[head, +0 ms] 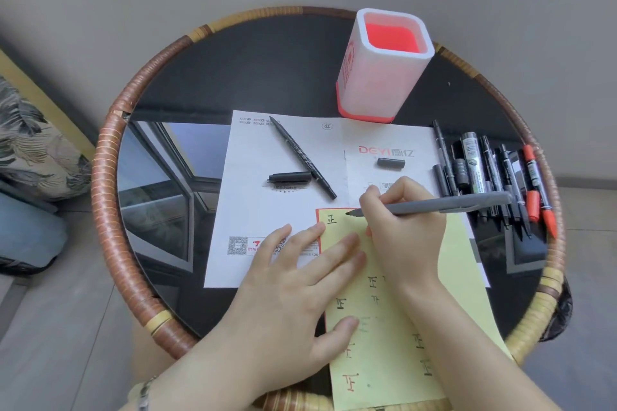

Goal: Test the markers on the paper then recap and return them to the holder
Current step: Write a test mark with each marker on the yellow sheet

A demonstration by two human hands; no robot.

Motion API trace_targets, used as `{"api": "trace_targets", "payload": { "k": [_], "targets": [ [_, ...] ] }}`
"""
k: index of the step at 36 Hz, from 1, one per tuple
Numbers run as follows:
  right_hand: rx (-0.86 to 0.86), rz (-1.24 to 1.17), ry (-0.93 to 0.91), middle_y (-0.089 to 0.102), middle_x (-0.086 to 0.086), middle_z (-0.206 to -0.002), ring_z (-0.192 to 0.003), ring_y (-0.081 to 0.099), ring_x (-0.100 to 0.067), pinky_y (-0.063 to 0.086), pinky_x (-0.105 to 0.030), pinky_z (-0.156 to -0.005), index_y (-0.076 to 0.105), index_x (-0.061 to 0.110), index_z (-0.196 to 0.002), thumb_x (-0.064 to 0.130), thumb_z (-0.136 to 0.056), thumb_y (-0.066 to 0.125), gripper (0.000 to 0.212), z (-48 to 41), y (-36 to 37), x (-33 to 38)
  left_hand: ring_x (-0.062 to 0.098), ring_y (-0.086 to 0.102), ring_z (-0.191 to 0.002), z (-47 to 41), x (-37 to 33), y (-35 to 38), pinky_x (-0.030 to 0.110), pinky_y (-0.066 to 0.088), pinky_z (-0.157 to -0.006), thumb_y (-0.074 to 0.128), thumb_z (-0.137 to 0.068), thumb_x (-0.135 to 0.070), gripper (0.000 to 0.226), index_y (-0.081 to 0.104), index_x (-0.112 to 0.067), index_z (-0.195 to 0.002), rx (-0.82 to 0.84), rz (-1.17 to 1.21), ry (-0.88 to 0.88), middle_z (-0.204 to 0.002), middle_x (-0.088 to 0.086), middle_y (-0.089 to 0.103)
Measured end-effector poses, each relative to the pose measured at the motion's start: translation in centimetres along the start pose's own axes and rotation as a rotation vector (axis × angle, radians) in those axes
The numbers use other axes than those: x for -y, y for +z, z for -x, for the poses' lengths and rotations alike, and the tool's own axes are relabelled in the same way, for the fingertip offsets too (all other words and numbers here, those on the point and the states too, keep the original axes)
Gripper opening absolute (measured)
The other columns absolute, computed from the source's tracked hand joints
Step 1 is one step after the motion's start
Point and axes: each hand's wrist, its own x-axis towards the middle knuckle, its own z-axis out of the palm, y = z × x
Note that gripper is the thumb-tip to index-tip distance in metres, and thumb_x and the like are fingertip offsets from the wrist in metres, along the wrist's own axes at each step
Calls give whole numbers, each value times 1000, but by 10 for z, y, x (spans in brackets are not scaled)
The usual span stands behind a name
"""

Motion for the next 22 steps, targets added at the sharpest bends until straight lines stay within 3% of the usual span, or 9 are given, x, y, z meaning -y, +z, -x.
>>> {"api": "trace_targets", "payload": {
  "k": [2,6,10,14,19,22],
  "targets": [
    [4,11,-4,38,4,-42,-47,46,-22,35,-22,-49,36,17,-47,20,-69,58,32,-1,1,-2,20,39,-125,-1,0,-1,43,24,-104,44,-77,-55,58,56,-29,-127,21,4,-8,-137,-15,49],
    [3,27,-61,39,5,-43,-45,37,-8,31,-15,-48,32,20,-45,13,-73,61,41,0,2,-4,19,39,-125,-3,0,-3,42,23,-104,44,-76,-57,58,55,-31,-127,57,18,-30,-138,-17,48],
    [-1,49,-80,38,2,-44,-45,36,-9,31,-14,-47,33,15,-47,5,-75,62,42,-1,2,-5,19,38,-125,-3,-1,-4,42,22,-105,44,-75,-57,59,55,-31,-128,62,23,-39,-138,-17,47],
    [0,43,-85,38,3,-43,-44,37,-9,30,-13,-47,33,17,-46,11,-71,60,38,-1,3,-5,19,39,-125,-3,-1,-5,42,22,-105,44,-75,-56,59,56,-30,-127,55,24,-34,-137,-16,48],
    [5,25,-58,39,-2,-42,-46,43,-19,34,-23,-50,33,19,-45,17,-68,59,34,-3,3,-5,19,39,-125,-3,-1,-5,42,22,-104,44,-75,-56,59,55,-30,-127,51,22,-35,-138,-15,48],
    [17,36,-74,40,4,-39,-46,45,-20,35,-22,-50,35,19,-45,16,-68,59,34,-3,3,-6,19,39,-125,-3,-2,-5,42,22,-104,44,-75,-56,59,55,-30,-127,50,22,-37,-138,-15,48]
  ]
}}
